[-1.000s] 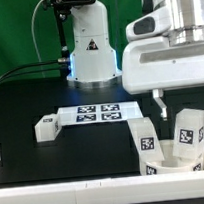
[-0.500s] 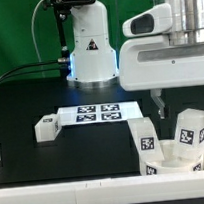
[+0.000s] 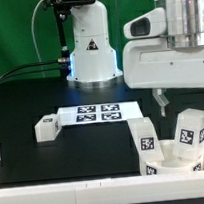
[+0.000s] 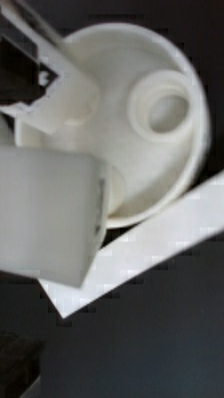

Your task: Assemble stool

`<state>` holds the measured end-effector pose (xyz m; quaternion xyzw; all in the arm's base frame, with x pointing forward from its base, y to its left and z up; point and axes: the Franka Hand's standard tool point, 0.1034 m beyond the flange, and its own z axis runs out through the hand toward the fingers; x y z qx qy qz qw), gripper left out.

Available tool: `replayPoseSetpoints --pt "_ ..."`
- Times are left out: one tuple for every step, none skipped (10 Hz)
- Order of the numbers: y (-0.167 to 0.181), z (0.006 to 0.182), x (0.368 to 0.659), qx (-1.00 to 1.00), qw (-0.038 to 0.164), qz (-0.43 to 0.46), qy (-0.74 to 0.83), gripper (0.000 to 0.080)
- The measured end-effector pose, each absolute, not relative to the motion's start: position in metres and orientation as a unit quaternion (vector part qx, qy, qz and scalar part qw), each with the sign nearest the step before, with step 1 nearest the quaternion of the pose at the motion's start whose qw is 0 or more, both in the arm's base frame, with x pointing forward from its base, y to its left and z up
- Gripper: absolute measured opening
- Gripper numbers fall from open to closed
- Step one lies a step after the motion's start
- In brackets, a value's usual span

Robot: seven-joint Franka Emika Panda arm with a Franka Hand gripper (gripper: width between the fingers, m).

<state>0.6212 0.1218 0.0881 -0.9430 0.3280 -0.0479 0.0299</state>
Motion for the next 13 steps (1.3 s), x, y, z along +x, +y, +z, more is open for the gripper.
replayPoseSetpoints --pt "0.1142 0.0843 0.6235 -0.946 0.027 -0.053 0.317 0.0649" --pt "0.1085 0.0816 0.6248 -0.945 0.025 -0.056 0.321 0.0649" --pt "0.1101 0.0817 0.6245 -0.94 0.026 -0.056 0.337 0.0649" --pt "0.1097 0.0815 0.6244 -0.939 0.026 -0.056 0.337 0.0522" --pt "0.1099 0.0813 0.6243 -0.928 0.029 -0.054 0.367 0.0522" --pt "0.11 0.0812 0.6242 -0.919 0.03 -0.054 0.39 0.0347" --pt "0.1101 0.0811 0.6242 -0.901 0.032 -0.052 0.43 0.0347" --pt "0.1101 0.081 0.6241 -0.887 0.034 -0.051 0.457 0.0333" --pt "0.1104 0.0805 0.6246 -0.858 0.04 -0.047 0.51 0.0333" --pt "0.1114 0.0805 0.626 -0.796 0.048 -0.037 0.603 0.0333" --pt "0.1156 0.08 0.6258 -0.726 0.05 -0.021 0.685 0.0333" --pt "0.1158 0.08 0.6272 -0.658 0.055 -0.005 0.751 0.0333" --pt "0.111 0.082 0.6308 -0.617 0.061 -0.001 0.785 0.0333"
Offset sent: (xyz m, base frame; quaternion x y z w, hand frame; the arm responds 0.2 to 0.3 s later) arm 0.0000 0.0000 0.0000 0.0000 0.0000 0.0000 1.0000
